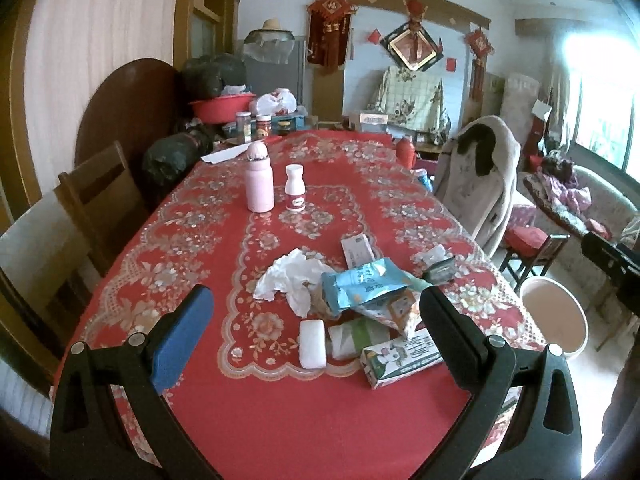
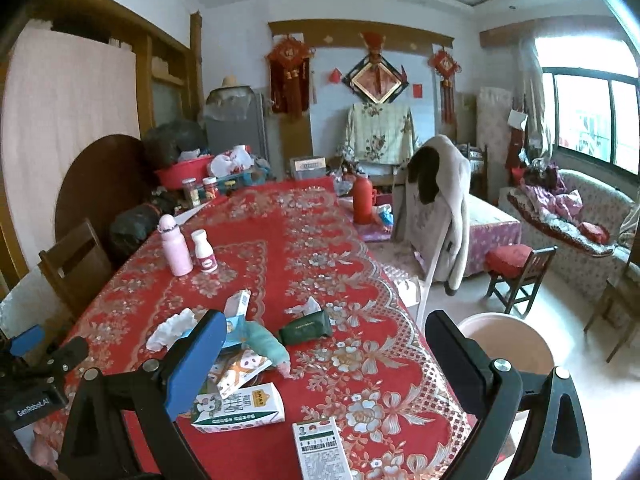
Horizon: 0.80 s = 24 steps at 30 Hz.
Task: Collect trash
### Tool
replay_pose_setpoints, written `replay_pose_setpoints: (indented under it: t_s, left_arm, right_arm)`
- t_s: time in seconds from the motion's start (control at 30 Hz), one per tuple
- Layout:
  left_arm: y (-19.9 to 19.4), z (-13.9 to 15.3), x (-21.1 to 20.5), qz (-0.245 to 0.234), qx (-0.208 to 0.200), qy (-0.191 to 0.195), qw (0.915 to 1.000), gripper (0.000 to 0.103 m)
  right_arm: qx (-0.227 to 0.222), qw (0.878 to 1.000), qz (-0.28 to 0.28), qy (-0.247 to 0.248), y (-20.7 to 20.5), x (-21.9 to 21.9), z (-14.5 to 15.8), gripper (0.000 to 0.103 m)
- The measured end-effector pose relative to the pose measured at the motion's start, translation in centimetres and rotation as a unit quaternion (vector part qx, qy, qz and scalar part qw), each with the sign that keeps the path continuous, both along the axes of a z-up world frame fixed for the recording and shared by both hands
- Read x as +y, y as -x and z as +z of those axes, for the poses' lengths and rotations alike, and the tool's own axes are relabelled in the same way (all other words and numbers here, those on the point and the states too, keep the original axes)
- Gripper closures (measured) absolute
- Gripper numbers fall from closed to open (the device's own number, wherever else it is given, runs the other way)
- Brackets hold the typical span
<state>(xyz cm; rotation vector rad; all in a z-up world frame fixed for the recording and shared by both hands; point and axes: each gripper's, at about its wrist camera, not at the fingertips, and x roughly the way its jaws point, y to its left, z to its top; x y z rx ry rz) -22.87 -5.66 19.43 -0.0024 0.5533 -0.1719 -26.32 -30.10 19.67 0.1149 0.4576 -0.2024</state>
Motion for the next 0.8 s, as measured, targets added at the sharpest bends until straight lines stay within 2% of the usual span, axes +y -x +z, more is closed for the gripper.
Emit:
replay_pose_setpoints:
  t_s: [0.37, 0.8]
  left_arm:
    - [1.2, 0.9, 0.7, 0.003, -0.016, 0.001, 0.9999, 0.001]
    - [1.2, 0.6, 0.8, 0.01, -0.01, -0.003, 0.9999, 0.001]
  right_arm:
    - [-0.012, 1.0, 0.0, 0.008, 1.5, 0.5, 0.7, 0.003]
    - [-0.008, 1.0, 0.004, 0.014, 1.8, 1.0, 1.0, 0.002]
